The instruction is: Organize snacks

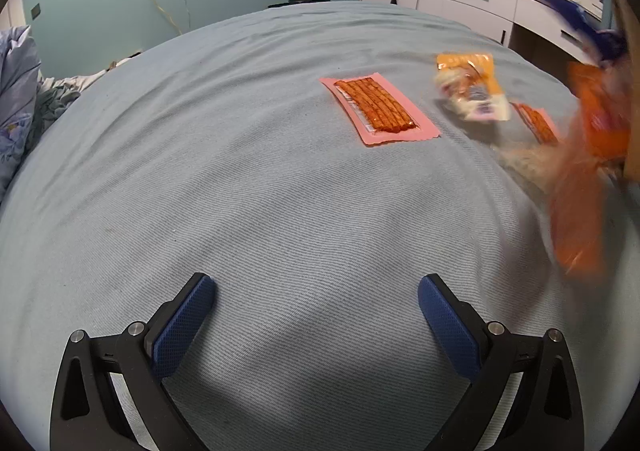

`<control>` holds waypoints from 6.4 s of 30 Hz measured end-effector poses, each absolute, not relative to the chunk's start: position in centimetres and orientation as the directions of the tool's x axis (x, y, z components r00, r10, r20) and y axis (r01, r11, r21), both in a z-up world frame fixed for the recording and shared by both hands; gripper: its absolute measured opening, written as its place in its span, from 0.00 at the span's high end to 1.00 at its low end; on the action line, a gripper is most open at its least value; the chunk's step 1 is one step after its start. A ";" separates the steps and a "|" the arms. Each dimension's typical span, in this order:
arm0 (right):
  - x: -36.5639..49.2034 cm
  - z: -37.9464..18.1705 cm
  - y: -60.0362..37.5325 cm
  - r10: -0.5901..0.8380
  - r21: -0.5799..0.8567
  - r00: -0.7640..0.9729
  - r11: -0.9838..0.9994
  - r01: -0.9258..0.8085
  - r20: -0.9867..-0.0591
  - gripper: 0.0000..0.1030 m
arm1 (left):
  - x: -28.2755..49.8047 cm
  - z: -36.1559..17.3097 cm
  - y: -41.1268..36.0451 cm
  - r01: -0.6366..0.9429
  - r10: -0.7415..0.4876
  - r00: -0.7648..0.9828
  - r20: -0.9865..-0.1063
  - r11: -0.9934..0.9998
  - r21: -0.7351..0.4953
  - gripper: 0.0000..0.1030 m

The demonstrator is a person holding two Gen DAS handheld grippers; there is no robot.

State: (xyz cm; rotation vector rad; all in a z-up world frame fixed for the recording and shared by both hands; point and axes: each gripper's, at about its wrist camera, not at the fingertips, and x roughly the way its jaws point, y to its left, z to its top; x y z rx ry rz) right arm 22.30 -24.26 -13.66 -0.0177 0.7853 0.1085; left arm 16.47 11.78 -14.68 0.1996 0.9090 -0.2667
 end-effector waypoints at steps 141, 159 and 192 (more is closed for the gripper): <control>8.2 1.2 -15.9 0.116 -0.064 0.760 0.977 -0.203 -0.639 0.00 | 5.1 3.9 1.5 0.151 0.021 0.756 -0.654 0.967 0.205 0.00; 8.1 1.2 -15.9 0.114 -0.073 0.761 0.976 -0.207 -0.638 0.00 | 5.3 3.6 1.2 0.148 0.041 0.746 -0.664 0.963 0.225 0.00; 13.6 0.8 -20.9 0.160 0.166 0.735 0.984 -0.066 -0.659 0.00 | 14.1 0.8 6.4 0.000 0.146 0.666 -0.732 0.981 0.195 0.00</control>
